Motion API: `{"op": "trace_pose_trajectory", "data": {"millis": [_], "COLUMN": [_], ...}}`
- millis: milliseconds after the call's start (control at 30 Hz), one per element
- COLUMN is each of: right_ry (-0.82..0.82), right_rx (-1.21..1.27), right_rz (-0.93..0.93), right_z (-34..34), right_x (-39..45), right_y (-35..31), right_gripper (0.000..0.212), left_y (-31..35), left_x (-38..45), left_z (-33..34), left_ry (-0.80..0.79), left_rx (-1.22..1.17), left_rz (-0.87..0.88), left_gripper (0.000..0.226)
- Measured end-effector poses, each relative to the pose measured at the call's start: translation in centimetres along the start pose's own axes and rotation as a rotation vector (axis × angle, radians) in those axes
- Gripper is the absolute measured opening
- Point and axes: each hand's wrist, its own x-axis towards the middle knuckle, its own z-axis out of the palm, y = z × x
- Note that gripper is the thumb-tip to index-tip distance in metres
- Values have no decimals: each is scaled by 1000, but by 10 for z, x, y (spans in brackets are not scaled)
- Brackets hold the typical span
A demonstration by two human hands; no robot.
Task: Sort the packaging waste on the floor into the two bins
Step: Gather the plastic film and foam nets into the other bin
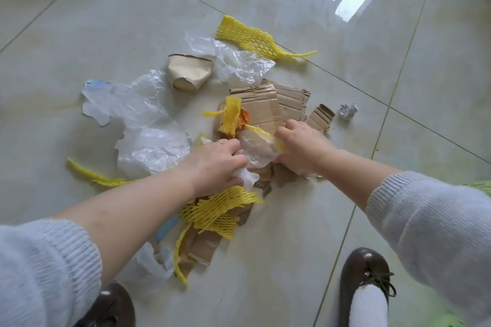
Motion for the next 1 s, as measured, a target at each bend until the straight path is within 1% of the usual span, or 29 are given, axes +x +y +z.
{"op": "trace_pose_trajectory", "data": {"millis": [100,167,267,333,433,467,533,600,667,733,767,833,900,933,1000], "right_ry": [2,42,98,139,164,171,196,202,189,191,206,245,262,240,192], "right_rx": [-15,-3,-8,67,193,212,253,284,310,330,339,319,225,154,43], "right_rz": [-4,-16,-67,-112,-150,-149,-126,-84,-82,-149,-204,-325,-423,-463,-565], "right_z": [-2,-2,-2,-2,-3,-5,-8,-13,-17,-23,-26,-30,-35,-39,-43], "right_x": [-9,-15,-25,-30,-38,-42,-47,-50,-48,-42,-38,-24,-8,-1,12], "right_y": [-5,-8,-13,-16,-25,-29,-38,-49,-60,-70,-74,-80,-83,-87,-97], "right_gripper": [52,47,39,32,18,17,21,30,45,56,57,53,47,45,40], "left_y": [-6,-9,-15,-20,-27,-29,-32,-36,-44,-53,-58,-68,-79,-85,-100], "left_x": [-14,-23,-37,-49,-71,-78,-92,-107,-120,-127,-129,-126,-118,-111,-96], "left_z": [-9,-15,-23,-27,-36,-38,-41,-43,-46,-47,-49,-53,-55,-56,-57], "left_ry": [78,149,236,260,247,229,194,182,201,234,226,129,-23,-81,-153], "left_rx": [-33,-55,-82,-97,-189,-228,-278,-325,-346,-327,-295,-203,-114,-73,12], "left_rz": [-34,-74,-115,-125,-160,-191,-295,-410,-496,-532,-562,-665,-750,-770,-787], "left_gripper": [37,39,33,28,13,6,6,15,20,31,36,55,78,86,94]}}
